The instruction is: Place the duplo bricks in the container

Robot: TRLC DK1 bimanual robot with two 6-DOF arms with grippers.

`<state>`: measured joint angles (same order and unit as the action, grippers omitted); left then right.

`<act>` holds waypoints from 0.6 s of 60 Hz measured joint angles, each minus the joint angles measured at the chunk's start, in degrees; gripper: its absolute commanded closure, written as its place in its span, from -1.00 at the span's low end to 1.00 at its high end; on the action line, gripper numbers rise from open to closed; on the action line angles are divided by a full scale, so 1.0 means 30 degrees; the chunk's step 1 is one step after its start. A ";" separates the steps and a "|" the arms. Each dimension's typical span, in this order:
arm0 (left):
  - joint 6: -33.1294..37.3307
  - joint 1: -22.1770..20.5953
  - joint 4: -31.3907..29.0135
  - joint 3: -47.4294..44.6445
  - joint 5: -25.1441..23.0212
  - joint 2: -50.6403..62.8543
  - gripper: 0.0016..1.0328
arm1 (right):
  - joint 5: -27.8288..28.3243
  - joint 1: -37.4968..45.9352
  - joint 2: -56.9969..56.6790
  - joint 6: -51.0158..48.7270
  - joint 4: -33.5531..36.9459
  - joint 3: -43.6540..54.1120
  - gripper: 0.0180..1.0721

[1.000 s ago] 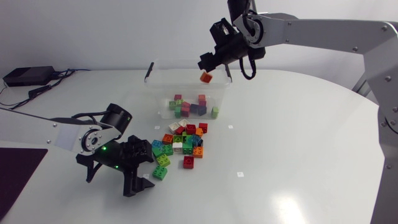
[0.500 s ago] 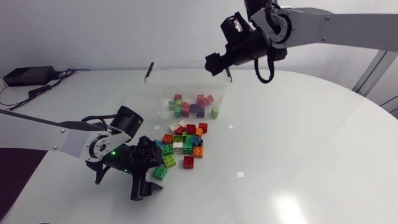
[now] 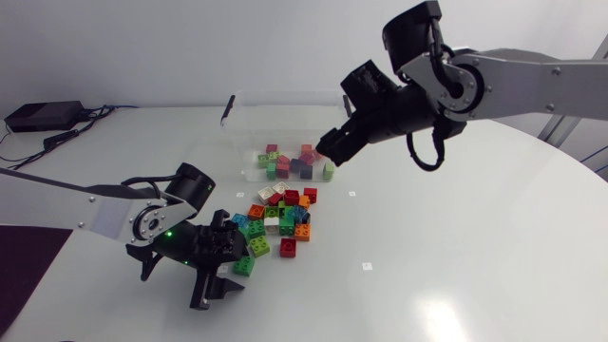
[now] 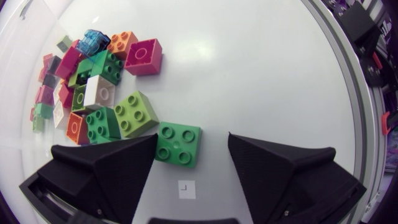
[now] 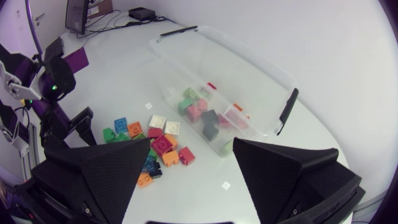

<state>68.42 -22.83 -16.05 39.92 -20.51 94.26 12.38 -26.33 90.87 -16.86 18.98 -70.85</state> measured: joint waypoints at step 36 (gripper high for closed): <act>0.0401 0.0488 -0.3701 0.0860 -0.0721 0.0095 0.55 | 0.1545 -0.2033 -0.1275 -0.2288 -0.0408 0.5814 -0.82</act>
<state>69.63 -21.37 -27.16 42.50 -22.68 94.54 17.02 -32.42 87.05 -23.73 17.76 -53.41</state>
